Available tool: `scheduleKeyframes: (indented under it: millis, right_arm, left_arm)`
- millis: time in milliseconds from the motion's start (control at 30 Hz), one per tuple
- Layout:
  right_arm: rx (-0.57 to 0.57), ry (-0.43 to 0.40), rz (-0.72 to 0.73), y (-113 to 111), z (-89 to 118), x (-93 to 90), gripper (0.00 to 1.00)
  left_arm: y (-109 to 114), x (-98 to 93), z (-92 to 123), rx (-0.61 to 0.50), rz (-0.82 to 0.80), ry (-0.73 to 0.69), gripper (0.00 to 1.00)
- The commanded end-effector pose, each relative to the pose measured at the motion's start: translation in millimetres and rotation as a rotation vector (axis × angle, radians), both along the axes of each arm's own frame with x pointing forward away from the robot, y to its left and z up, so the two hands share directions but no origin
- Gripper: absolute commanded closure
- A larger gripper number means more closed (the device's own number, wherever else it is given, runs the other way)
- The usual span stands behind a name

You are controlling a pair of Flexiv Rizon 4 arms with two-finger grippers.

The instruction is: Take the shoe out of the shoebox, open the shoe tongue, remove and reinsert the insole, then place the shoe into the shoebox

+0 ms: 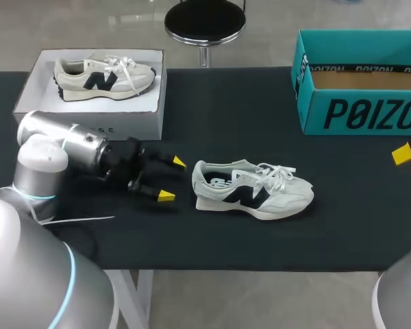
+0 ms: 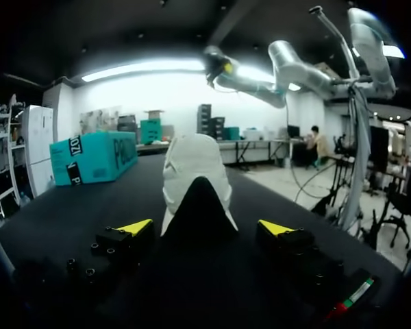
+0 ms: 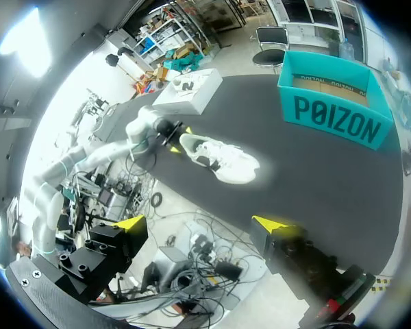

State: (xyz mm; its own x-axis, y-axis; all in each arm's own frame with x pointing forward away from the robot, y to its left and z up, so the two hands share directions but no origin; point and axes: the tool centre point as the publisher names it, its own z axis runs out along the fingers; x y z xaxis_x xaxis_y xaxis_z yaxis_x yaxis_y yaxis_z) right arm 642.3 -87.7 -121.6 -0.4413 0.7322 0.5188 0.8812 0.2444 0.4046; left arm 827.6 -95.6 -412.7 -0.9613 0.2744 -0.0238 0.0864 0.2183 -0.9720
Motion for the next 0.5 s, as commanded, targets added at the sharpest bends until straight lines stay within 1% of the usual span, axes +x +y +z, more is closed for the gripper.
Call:
scheduleKeyframes:
  millis: [33,133,333,500]
  right_arm:
    - [0.001,-0.009,-0.008,-1,-2,-6.2,0.00]
    - [0.001,-0.009,-0.008,-1,-2,-6.2,0.00]
    - [0.001,-0.009,-0.008,-1,-2,-6.2,0.00]
    - [0.001,-0.009,-0.008,-1,-2,-6.2,0.00]
  left_arm:
    - [-9,8.1,-10,0.005,-0.014,0.010,0.00]
    - [-14,6.3,-13,0.006,-0.020,0.027,0.00]
    - [-25,-4.4,-15,0.002,-0.044,0.045,0.00]
    - [-35,-6.0,-20,0.002,-0.051,0.069,0.00]
